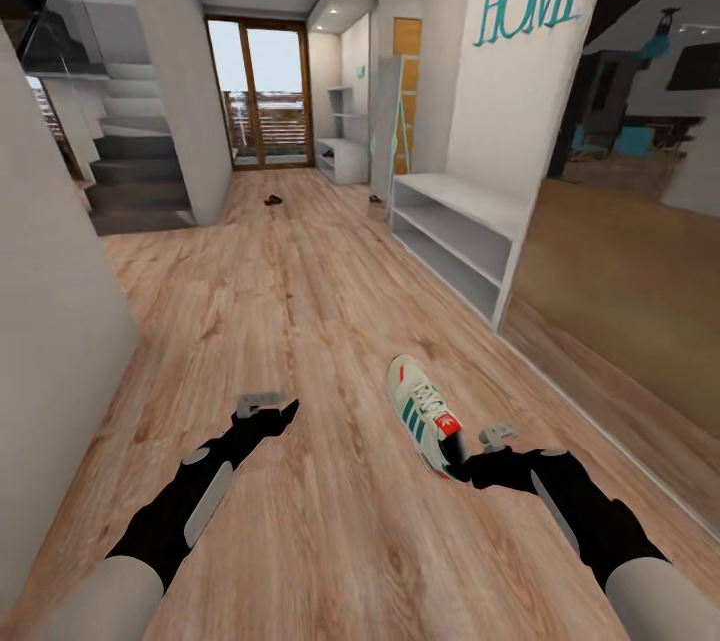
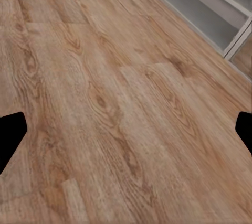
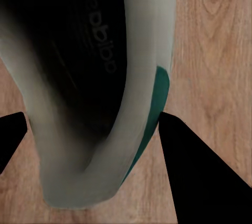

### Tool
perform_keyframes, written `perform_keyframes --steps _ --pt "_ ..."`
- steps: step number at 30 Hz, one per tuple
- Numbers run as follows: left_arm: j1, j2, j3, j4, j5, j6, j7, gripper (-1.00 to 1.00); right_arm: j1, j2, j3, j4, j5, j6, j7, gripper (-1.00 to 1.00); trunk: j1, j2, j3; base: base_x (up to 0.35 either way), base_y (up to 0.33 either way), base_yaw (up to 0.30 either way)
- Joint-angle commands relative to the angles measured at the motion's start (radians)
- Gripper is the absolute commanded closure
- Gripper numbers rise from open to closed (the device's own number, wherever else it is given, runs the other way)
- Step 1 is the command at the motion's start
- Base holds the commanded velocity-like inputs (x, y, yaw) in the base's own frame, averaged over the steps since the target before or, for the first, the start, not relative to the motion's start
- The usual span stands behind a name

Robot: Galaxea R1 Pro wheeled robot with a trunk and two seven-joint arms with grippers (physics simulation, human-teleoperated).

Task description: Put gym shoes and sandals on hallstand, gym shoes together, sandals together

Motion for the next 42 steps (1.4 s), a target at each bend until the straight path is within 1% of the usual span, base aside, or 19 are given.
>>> perform_keyframes --steps 1,17,24,42 --pt "-0.001 0.001 -0.002 -0.001 0.01 0.005 -0.001 -1.0 0.0 -0.001 0.002 -0.002 -0.003 0.007 0.0 1.0 0.0 0.0 -0.001 0.303 0.134 0.286" --pt "-0.001 -0.001 -0.002 -0.001 0.01 0.005 -0.001 -1.0 0.0 -0.001 0.003 -0.002 -0.002 0.007 0.0 1.0 0.0 0.0 -0.001 0.305 0.127 0.271" --pt "-0.001 -0.001 -0.002 -0.001 0.01 0.005 -0.001 -1.0 0.0 -0.002 0.0 -0.005 -0.005 0.007 0.0 1.0 0.0 0.0 -0.001 0.323 0.071 0.034" --pt "-0.001 -0.001 -0.002 -0.001 0.01 0.006 -0.001 -1.0 0.0 -0.003 -0.001 -0.007 -0.009 0.007 0.001 1.0 0.0 0.0 -0.001 0.337 0.003 0.001"
